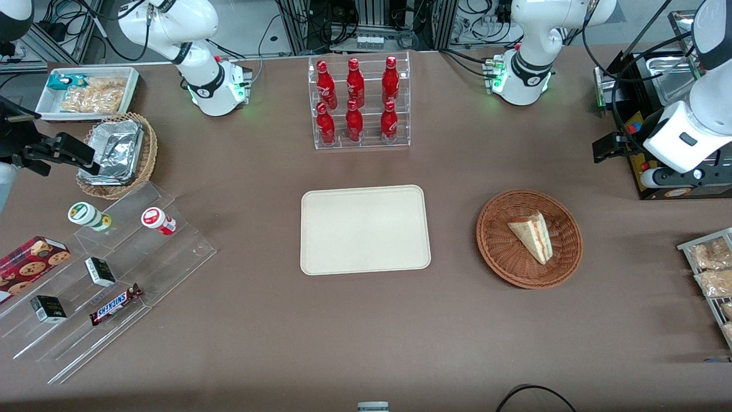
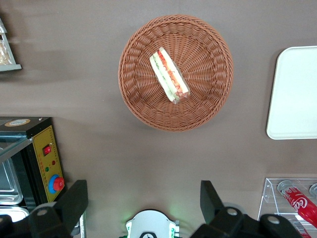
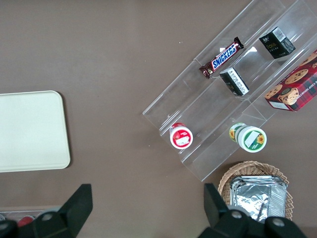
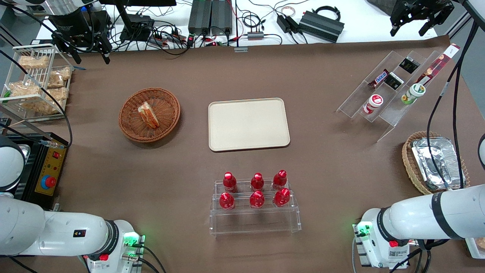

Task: Place sandwich from basket to tray
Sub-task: 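Move the left gripper over the wrapped sandwich in the wicker basket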

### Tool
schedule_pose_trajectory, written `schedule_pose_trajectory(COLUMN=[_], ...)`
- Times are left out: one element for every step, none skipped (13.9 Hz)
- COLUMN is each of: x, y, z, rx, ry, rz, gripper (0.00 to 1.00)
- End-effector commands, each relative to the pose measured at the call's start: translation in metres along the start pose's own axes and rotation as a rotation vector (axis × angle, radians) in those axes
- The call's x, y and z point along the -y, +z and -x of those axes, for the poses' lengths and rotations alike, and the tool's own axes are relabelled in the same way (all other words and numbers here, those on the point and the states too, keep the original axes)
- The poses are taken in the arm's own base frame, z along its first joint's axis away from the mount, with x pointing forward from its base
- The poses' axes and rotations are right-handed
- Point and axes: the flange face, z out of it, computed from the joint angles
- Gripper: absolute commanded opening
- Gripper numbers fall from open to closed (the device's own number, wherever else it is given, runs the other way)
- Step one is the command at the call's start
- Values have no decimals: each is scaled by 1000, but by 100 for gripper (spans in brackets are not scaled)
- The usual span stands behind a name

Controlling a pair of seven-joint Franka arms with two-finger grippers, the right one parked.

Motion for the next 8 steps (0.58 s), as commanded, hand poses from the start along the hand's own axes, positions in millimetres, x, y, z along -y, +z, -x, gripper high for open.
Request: schedule_pose_trajectory(x=[1, 0, 0, 1, 0, 0, -1, -2], y=[-5, -3, 1, 7, 20, 31, 45, 57], z=[-2, -3, -4, -5, -7, -10, -12, -15], rx=[-17, -13, -6, 8, 31, 37, 58, 65], ry=[7, 6, 7, 6, 12, 13, 17, 18], rz=[-8, -4, -7, -8, -10, -11, -13, -9], gripper=[100, 100, 100, 100, 100, 100, 100, 100])
